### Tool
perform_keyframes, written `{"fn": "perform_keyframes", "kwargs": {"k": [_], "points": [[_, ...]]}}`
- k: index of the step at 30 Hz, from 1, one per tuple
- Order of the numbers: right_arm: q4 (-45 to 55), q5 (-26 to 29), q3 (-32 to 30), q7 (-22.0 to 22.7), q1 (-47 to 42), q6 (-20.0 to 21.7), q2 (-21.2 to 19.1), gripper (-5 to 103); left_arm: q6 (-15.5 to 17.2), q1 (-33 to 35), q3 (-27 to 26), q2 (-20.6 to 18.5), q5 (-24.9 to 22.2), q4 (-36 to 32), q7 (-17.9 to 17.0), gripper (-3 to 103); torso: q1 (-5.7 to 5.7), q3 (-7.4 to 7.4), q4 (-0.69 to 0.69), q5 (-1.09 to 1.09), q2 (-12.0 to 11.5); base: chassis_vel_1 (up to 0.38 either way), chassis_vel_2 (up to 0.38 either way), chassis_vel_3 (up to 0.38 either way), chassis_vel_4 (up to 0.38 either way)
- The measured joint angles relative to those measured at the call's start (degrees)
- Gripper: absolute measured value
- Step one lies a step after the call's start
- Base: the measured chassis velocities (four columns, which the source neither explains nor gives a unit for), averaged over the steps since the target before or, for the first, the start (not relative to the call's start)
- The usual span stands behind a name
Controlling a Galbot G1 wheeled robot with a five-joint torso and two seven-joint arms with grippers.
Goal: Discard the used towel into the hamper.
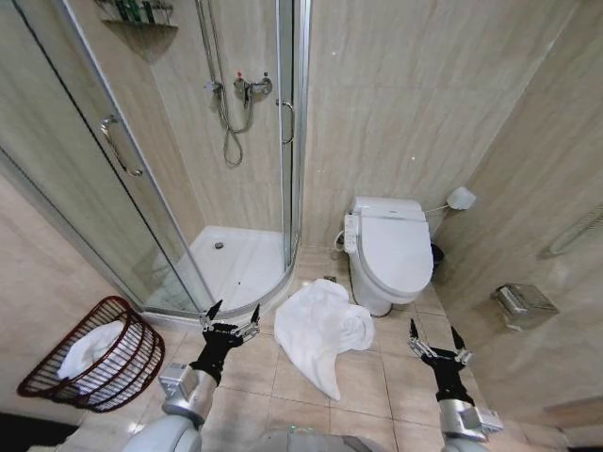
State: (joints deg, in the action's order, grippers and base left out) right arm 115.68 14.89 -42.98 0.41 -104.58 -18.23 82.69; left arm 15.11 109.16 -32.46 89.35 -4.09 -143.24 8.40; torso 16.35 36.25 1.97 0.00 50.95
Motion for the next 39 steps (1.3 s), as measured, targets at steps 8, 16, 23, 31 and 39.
{"fn": "perform_keyframes", "kwargs": {"k": [8,16,23,31,39], "points": [[-0.39,-0.30,-0.27,-0.51,0.51,0.49,0.95,100,0.00,0.00,0.00,0.00,0.00,0.00,0.00,100,-0.94,-1.28,0.00,-0.01,-2.22,0.000,0.000,0.000,0.000],[-1.82,-0.42,-0.39,-0.73,0.08,0.06,1.66,100,0.00,0.00,0.00,0.00,0.00,0.00,0.00,100,-1.72,-2.27,0.00,0.00,-3.98,0.000,0.000,0.000,0.000],[-1.29,-3.06,-0.44,-1.79,0.75,1.05,3.11,100,0.00,0.00,0.00,0.00,0.00,0.00,0.00,100,-2.61,-3.34,0.00,0.00,-5.95,0.000,0.000,0.000,0.000],[-0.09,-1.46,0.84,-3.58,-0.15,0.27,2.54,100,0.00,0.00,0.00,0.00,0.00,0.00,0.00,100,-3.42,-4.32,0.00,0.00,-7.75,0.000,0.000,0.000,0.000],[-1.88,-0.50,0.98,-1.27,0.58,-1.96,1.24,100,0.00,0.00,0.00,0.00,0.00,0.00,0.00,100,-4.31,-5.44,0.00,0.00,-9.78,0.000,0.000,0.000,0.000]]}}
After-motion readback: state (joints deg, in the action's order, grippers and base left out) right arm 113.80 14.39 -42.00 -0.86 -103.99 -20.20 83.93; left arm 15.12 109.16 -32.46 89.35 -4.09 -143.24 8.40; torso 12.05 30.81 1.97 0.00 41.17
